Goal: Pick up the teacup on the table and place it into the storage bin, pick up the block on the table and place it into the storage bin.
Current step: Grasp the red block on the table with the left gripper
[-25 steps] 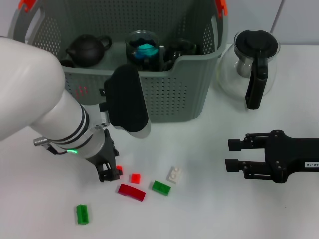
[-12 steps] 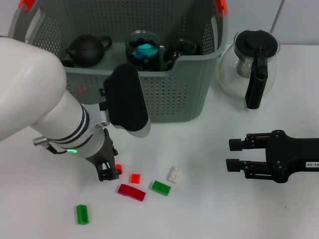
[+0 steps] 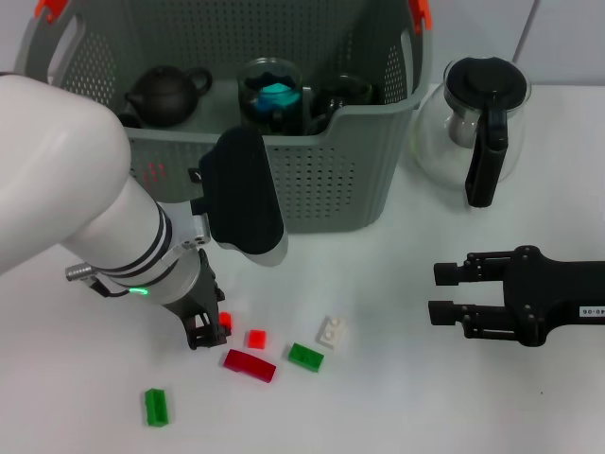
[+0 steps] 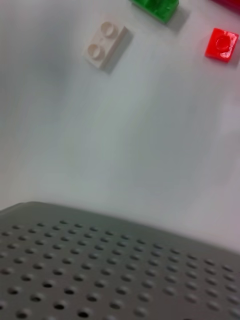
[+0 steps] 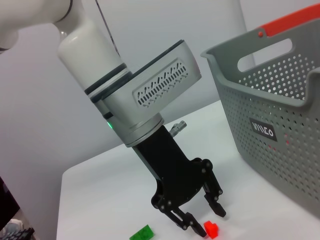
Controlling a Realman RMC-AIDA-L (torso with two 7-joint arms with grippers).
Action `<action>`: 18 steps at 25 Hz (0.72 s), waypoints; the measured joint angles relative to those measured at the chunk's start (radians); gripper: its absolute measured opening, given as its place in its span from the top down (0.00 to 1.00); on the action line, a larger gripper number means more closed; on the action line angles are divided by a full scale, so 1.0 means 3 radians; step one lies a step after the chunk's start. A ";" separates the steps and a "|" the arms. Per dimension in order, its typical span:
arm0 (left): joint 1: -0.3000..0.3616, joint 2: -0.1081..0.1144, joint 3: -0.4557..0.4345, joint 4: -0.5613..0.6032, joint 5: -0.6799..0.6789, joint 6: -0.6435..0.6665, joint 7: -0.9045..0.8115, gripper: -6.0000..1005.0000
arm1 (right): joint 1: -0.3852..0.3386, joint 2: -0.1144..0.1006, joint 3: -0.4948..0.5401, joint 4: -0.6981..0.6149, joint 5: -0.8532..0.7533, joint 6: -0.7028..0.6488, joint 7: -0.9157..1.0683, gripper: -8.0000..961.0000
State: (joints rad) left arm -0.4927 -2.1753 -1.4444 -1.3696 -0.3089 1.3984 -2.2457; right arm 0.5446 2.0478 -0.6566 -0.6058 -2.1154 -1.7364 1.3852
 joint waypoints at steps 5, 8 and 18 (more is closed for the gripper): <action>0.0005 -0.0005 0.0004 0.0007 -0.0005 0.0002 0.0000 0.59 | 0.0000 0.0000 0.0000 0.0000 0.0000 0.0000 0.0000 0.38; 0.0001 -0.0005 0.0004 0.0030 -0.0006 0.0001 -0.0001 0.60 | 0.0000 0.0000 0.0000 0.0000 0.0000 0.0000 0.0000 0.38; -0.0012 -0.0002 0.0033 0.0040 -0.0008 -0.0004 -0.0005 0.65 | 0.0005 0.0000 0.0003 0.0000 0.0000 -0.0003 0.0000 0.38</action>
State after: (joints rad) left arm -0.4964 -2.1757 -1.4344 -1.3575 -0.3115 1.3971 -2.2472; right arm 0.5461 2.0478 -0.6556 -0.6058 -2.1153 -1.7373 1.3852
